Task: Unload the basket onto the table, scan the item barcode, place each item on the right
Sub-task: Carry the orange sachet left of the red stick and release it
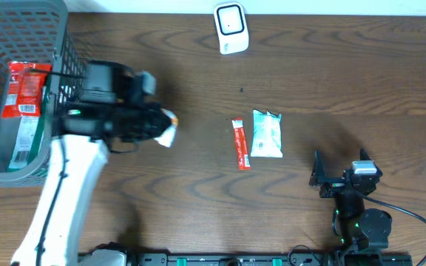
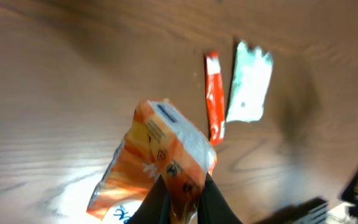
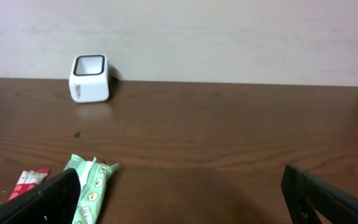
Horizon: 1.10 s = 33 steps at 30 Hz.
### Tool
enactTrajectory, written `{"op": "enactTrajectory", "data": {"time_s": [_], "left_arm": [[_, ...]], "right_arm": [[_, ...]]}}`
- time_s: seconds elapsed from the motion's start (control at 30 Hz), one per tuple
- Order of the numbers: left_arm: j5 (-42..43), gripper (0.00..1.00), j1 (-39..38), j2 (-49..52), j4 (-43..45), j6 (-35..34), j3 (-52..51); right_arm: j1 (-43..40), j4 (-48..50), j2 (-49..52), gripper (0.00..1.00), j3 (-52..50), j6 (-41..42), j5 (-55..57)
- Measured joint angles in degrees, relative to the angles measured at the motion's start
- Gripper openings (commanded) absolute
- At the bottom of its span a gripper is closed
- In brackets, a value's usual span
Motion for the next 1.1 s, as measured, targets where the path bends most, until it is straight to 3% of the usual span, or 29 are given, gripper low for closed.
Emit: {"op": "enactTrajectory", "data": {"time_s": [0.2, 0.53, 0.57, 0.63, 0.77, 0.87, 1.1], "left_arm": [[-7.65, 0.08, -9.27, 5.6, 10.01, -5.09, -7.08], [-17.14, 0.09, -18.64, 18.93, 21.4, -7.8, -8.48], [-17.49, 0.15, -19.04, 19.91, 22.67, -8.07, -8.48], [-17.94, 0.43, -19.32, 21.03, 23.82, -8.68, -8.48], [-18.62, 0.69, -19.3, 21.44, 25.27, -9.9, -8.48], [-18.91, 0.77, -19.3, 21.44, 25.31, -10.56, -8.48], [-19.02, 0.78, -19.3, 21.44, 19.43, -12.2, -6.05]], "right_arm": [[0.0, 0.0, 0.0, 0.99, 0.0, 0.0, 0.0], [0.0, 0.0, 0.0, 0.99, 0.0, 0.02, 0.0], [0.0, 0.0, 0.0, 0.99, 0.0, 0.0, 0.0], [0.0, 0.0, 0.0, 0.99, 0.0, 0.02, 0.0], [0.0, 0.0, 0.0, 0.99, 0.0, 0.0, 0.0], [0.0, 0.0, 0.0, 0.99, 0.0, 0.0, -0.02], [0.0, 0.0, 0.0, 0.99, 0.0, 0.0, 0.0]]}}
